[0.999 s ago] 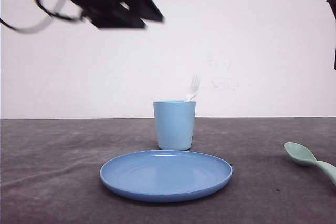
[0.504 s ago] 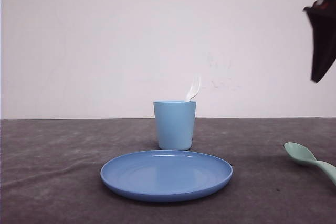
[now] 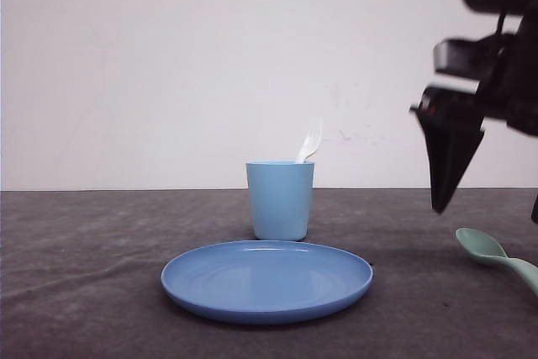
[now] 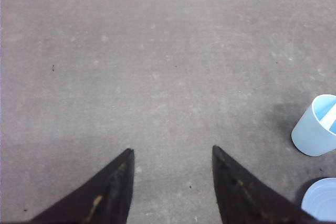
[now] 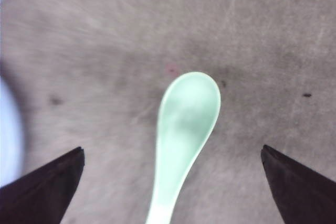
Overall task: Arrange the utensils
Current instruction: 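Lower the right gripper onto the mint-green spoon and grasp its handle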
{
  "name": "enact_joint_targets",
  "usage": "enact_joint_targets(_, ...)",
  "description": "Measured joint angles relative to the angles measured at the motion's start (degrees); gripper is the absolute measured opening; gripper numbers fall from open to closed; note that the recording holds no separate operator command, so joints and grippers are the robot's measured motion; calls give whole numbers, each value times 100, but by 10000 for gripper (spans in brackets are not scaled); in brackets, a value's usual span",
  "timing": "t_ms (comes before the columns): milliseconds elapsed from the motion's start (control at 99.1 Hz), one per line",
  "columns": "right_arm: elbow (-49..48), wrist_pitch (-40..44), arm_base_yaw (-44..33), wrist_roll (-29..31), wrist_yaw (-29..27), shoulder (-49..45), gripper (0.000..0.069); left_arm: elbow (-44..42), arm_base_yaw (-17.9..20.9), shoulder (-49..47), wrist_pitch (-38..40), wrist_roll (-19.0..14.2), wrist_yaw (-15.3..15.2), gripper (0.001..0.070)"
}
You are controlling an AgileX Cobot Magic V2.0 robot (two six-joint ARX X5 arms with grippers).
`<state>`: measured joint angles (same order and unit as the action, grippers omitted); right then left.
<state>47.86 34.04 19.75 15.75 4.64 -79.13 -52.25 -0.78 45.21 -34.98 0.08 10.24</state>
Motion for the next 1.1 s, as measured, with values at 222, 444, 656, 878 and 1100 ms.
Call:
enact_joint_targets(222,-2,-356,203,103,-435,-404,624,0,-11,0,2,15,0,276)
enact_joint_targets(444,-2,-581,238,125,-601,-662,548,0,-87,0,7,24,0,276)
enact_joint_targets(656,-2,-782,238,170,-649,-737,540,0,-87,0,15,35,0,276)
enact_joint_targets(878,0,-817,243,234,-680,-955,528,0,-87,4,24,35,0,276)
enact_joint_targets(1100,0,-817,243,240,-728,-966,281,0,-87,4,24,39,0,276)
